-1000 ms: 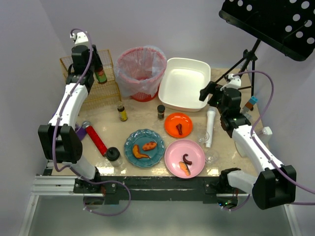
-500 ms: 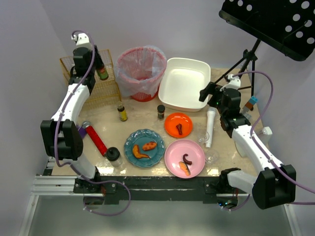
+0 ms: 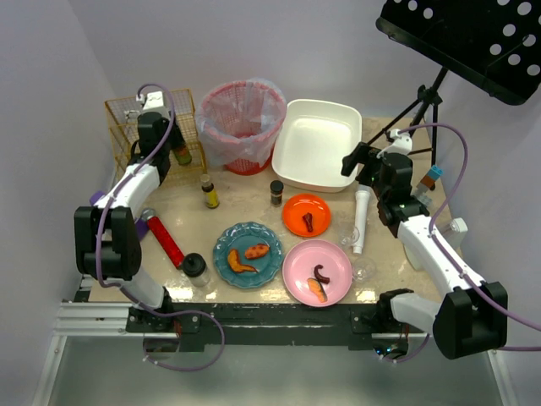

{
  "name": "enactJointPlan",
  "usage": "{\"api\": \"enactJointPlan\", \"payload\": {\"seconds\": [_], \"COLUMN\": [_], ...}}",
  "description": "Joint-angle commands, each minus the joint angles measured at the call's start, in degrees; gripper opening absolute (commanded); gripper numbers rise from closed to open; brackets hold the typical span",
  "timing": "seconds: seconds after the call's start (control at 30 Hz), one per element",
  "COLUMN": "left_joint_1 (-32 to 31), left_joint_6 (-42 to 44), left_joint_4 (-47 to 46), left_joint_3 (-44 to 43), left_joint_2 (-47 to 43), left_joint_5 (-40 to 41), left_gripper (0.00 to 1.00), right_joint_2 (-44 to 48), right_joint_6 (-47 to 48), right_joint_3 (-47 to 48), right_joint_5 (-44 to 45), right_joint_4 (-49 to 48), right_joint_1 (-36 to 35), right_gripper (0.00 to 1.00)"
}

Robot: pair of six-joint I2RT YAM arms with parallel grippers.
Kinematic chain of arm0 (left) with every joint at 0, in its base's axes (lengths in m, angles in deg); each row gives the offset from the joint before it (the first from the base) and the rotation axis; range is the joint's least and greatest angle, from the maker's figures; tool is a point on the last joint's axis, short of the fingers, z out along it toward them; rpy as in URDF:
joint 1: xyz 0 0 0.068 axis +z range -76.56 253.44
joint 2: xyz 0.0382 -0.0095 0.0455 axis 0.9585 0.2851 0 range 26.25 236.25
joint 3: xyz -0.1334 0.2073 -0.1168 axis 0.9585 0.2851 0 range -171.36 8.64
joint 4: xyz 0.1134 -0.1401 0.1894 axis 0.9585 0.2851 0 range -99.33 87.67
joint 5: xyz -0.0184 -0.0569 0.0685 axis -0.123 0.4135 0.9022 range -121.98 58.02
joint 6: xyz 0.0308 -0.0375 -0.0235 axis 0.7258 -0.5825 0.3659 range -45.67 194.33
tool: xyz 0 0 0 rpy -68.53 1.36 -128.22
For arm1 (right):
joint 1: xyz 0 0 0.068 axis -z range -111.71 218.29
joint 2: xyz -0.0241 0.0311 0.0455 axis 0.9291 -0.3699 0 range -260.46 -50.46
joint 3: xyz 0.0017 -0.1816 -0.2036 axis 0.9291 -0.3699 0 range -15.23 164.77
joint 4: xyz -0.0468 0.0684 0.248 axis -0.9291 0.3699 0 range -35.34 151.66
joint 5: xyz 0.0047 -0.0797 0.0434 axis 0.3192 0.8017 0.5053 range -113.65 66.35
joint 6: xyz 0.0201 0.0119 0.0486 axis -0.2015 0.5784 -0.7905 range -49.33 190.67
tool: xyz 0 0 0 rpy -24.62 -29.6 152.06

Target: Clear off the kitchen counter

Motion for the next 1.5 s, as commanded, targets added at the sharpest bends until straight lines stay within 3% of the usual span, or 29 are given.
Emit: {"api": "enactJointPlan", "payload": {"seconds": [0.0, 0.17, 0.47, 0.73, 0.97, 1.07, 1.17, 1.27, 1.47], "left_joint_1": [-0.06, -0.15, -0.15, -0.15, -0.15, -2.68, -10.75, -15.52, -15.7], "left_joint_6": [-1.59, -1.76, -2.12, -2.55, -6.68, -8.35, -8.88, -12.12, -17.05], "left_joint_4": [-9.0, -7.95, -6.19, 3.11, 21.74, 28.94, 35.19, 36.35, 32.32], "left_joint_3": [-0.96, -0.87, -1.49, -6.93, -10.1, -8.25, -6.86, -1.68, 7.21], "left_joint_2": [-4.26, -4.26, -3.38, -3.82, -9.69, -14.36, -16.38, -18.58, -19.03], "left_joint_5": [-1.64, -2.25, -3.66, -4.62, -4.89, -3.49, 3.61, 7.32, 7.24], "left_gripper": [0.05, 0.41, 0.64, 0.77, 0.92, 0.97, 0.99, 1.0, 1.0], "right_joint_2": [0.08, 0.26, 0.08, 0.0, -0.27, -0.88, -2.02, -3.08, -3.17], "right_joint_6": [-0.1, -0.27, 0.17, -0.01, 0.78, 0.96, 1.13, 1.05, 0.43], "right_joint_3": [-0.27, -0.54, 0.17, 0.16, 1.04, 1.13, 1.22, 1.48, 1.49], "right_joint_5": [-1.24, -1.6, -1.95, -2.21, -1.77, -1.95, -2.56, -3.53, -4.67], "right_joint_4": [-2.05, -2.14, -1.53, -1.61, -1.35, -1.61, -2.05, -2.4, -2.49], "right_joint_1": [0.15, 0.15, 0.15, 0.15, 0.15, 0.15, 0.15, 0.15, 0.15], "right_gripper": [0.98, 0.98, 0.98, 0.98, 0.98, 0.98, 0.98, 0.98, 0.98]}}
